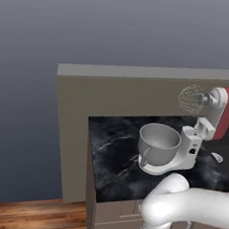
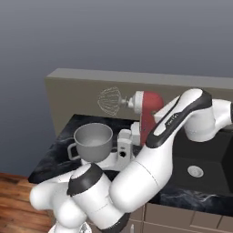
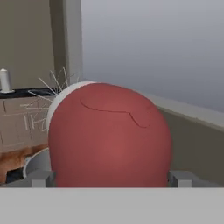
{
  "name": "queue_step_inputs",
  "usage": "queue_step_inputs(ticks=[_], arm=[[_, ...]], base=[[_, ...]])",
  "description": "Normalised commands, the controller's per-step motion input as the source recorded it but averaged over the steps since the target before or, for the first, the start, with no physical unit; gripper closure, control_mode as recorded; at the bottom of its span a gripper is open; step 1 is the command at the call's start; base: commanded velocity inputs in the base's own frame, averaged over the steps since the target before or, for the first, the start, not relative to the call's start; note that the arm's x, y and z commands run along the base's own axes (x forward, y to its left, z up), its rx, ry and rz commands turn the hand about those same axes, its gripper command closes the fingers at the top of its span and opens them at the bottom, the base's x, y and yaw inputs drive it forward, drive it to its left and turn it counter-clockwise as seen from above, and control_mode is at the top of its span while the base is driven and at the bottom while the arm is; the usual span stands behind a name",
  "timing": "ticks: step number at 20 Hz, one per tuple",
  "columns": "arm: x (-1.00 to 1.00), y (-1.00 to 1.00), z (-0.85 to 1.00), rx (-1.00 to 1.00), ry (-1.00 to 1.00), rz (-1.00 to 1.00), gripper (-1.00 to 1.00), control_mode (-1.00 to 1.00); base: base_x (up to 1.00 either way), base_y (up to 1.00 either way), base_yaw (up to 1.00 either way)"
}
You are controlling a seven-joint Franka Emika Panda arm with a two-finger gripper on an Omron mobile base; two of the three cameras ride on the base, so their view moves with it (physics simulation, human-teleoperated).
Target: Close the stand mixer head.
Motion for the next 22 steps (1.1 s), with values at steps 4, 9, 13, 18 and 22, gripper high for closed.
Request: queue_step_inputs(ticks=[4,9,13,18,22], arm=[[0.15,1.0,-0.4,-0.14,-0.01,0.46,-1.0,-1.0],[0.0,1.0,-0.41,-0.13,0.0,0.63,-1.0,-1.0],[0.12,1.0,-0.58,-0.16,0.0,0.55,-1.0,-1.0],[0.04,1.0,-0.45,-0.25,0.0,0.38,-1.0,-1.0],[-0.38,1.0,0.09,-0.46,-0.24,0.1,-1.0,-1.0]], base=[[0.0,0.0,0.0],[0.0,0.0,0.0],[0.0,0.0,0.0],[0.0,0.0,0.0],[0.0,0.0,0.0]])
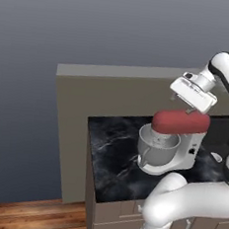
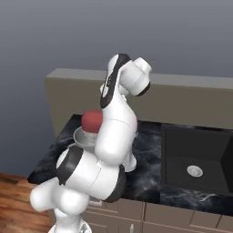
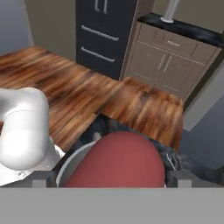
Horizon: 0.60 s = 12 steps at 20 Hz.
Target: Close the stand mixer head.
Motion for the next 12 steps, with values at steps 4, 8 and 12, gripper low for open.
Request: queue_step_inputs(ticks=[4,8,12], arm=[[-0.44,0.54,0.12,-0.35,-0.26,-0.06,-1.0,-1.0],[-0.23,0.04,0.0,-0.03,-0.07,-0.02,-1.0,-1.0],[0.0,0.0,0.0,0.0,0.0,0.0,-1.0,-1.0]], base=[[0.0,0.0,0.0],[0.0,0.0,0.0],[0.0,0.0,0.0]])
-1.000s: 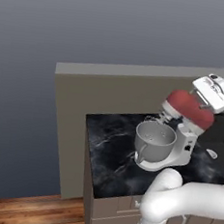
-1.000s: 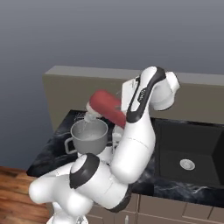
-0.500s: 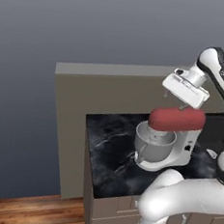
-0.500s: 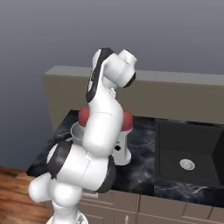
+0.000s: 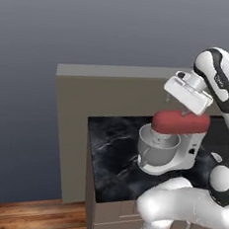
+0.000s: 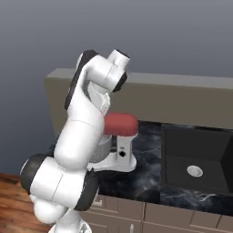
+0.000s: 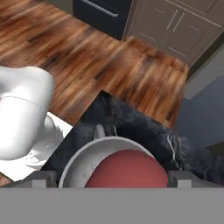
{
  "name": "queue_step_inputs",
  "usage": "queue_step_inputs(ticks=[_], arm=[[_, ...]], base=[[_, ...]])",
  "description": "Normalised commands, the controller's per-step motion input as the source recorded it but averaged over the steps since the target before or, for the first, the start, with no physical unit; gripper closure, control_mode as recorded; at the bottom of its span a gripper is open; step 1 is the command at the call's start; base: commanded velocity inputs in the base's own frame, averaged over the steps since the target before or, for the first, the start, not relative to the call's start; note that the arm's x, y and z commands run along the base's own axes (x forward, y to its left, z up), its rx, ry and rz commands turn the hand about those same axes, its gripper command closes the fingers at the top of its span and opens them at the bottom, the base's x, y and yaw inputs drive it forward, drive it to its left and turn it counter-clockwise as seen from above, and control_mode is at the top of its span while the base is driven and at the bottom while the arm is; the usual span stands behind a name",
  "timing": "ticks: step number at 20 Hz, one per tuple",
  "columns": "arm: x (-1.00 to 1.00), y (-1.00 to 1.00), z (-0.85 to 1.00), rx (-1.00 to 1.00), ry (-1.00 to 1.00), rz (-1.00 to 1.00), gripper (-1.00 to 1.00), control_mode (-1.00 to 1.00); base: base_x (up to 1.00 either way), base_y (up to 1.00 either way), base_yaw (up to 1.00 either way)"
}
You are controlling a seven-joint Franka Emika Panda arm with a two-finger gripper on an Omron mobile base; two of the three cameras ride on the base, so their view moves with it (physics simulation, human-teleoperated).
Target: Close the stand mixer head.
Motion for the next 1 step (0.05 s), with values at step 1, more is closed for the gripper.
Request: queue_step_inputs(ticks=[1], arm=[[0.0,0.0,0.0,0.0,0.0,0.0,-1.0,-1.0]], base=[[0.0,0.0,0.0]])
